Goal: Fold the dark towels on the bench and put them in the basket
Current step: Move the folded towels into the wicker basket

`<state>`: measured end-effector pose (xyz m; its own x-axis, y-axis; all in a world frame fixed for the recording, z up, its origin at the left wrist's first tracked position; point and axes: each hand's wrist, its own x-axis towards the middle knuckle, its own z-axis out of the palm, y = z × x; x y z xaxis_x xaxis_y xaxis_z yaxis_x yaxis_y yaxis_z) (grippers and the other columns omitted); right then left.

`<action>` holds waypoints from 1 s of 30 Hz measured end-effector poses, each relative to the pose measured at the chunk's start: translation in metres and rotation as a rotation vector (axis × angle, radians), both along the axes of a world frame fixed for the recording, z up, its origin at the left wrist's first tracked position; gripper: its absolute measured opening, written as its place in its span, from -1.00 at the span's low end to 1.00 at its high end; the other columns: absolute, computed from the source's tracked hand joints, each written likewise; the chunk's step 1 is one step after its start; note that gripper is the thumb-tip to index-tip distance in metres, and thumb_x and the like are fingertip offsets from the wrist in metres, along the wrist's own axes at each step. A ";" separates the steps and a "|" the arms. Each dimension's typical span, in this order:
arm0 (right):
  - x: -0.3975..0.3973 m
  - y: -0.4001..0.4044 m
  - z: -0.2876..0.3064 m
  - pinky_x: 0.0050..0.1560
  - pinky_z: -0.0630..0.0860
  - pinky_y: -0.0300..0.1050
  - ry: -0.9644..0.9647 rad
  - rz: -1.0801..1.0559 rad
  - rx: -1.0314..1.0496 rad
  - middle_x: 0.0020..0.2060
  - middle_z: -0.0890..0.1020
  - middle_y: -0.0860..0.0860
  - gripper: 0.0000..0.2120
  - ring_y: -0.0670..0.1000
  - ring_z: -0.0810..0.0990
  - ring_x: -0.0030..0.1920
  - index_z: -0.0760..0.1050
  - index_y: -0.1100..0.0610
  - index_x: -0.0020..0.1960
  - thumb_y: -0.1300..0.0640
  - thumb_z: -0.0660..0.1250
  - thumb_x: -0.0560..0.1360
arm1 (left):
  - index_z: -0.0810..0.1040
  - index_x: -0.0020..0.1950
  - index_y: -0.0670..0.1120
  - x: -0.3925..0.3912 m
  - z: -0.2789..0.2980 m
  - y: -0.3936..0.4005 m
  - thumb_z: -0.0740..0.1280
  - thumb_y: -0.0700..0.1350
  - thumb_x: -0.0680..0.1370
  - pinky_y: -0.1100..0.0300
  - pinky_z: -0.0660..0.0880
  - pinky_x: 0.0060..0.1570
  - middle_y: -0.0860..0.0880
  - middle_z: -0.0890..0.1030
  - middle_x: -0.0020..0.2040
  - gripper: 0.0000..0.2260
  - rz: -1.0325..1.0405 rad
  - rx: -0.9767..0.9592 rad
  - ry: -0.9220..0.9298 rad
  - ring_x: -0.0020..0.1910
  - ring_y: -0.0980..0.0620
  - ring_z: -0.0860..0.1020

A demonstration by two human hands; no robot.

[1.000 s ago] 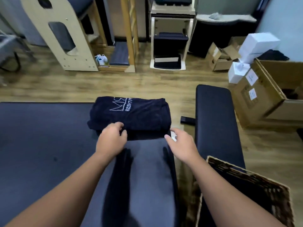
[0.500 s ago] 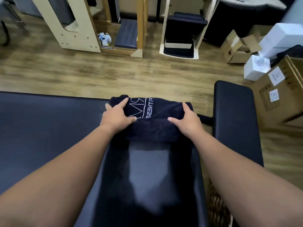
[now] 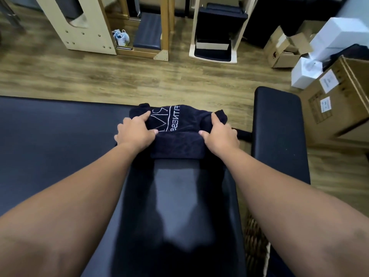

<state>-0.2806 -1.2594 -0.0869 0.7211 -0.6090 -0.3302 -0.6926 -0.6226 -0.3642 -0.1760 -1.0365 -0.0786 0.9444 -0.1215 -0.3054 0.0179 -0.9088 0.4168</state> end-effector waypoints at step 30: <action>-0.631 -0.047 -0.031 0.02 0.50 -0.03 0.076 -0.337 0.083 0.21 0.59 0.10 -0.31 0.15 0.60 0.11 0.02 -0.14 0.62 -0.02 0.31 0.61 | 0.23 0.57 0.29 -0.532 -0.043 -0.103 0.40 -0.04 0.54 0.05 0.42 0.36 -0.13 0.45 0.36 -0.35 -0.551 -0.031 0.270 0.31 -0.17 0.50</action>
<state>-0.9114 -1.3065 -0.1175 0.4556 -0.7774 -0.4336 -0.8812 -0.3251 -0.3431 -0.7079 -1.1395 -0.1217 0.6298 -0.5825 -0.5139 -0.3423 -0.8020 0.4895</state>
